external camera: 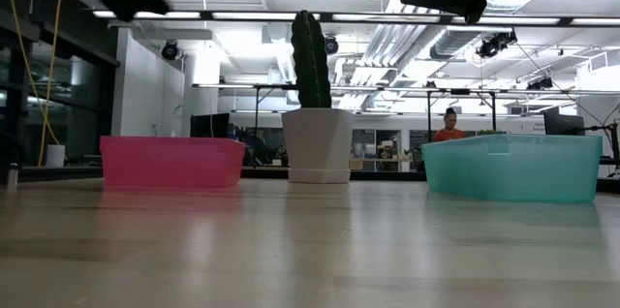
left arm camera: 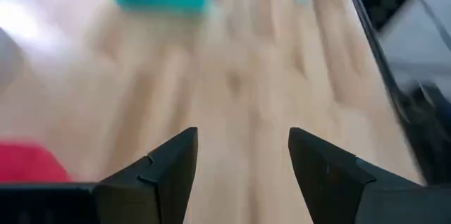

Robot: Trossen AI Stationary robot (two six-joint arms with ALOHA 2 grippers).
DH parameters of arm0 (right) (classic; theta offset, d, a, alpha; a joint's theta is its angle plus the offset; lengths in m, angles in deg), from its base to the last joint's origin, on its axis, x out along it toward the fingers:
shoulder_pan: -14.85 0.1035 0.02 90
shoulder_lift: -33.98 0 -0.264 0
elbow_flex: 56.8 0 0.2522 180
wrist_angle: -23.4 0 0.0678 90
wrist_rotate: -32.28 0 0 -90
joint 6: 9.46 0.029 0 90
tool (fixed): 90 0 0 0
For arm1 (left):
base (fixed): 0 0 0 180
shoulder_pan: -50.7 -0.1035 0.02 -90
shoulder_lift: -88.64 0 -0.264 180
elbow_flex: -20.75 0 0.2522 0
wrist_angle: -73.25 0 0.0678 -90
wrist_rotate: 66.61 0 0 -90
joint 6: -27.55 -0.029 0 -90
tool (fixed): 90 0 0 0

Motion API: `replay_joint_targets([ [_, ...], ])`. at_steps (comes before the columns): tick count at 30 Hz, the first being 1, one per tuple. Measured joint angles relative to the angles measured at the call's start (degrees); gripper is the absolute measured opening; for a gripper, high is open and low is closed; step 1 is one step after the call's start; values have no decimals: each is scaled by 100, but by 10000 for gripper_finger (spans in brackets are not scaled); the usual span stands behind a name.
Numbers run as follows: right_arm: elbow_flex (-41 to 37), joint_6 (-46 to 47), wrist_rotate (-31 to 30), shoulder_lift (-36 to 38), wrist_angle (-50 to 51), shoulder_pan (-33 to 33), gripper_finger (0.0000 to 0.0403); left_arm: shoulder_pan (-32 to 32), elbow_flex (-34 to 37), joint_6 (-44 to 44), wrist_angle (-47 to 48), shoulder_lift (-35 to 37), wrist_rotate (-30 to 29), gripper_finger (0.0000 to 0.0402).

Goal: Pick and place medicine bottles into bin by pill shape (circle, oval)
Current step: Put the orange tablet bottle into the red bin

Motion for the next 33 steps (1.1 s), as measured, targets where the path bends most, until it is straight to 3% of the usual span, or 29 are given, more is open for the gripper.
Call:
replay_joint_targets([
  [6, 8, -1, 2, 0, 34, 0, 232, 1063, -763, 1357, 1002, -1001, 373, 213],
  [18, 9, -2, -9, 0, 179, -19, 232, 2474, -1422, 2992, 1042, -2040, 1221, 213],
  [24, 9, -2, -14, 0, 195, -208, 232, 2842, -1652, 3054, 1041, -2499, 1175, 213],
  [28, 9, -2, -15, 0, 242, -344, 232, 2842, -2018, 2653, 1117, -2937, 1172, 213],
  [33, 9, 129, -15, 0, 393, -444, 232, 2835, -2587, 2243, 2208, -3580, 1224, 213],
])
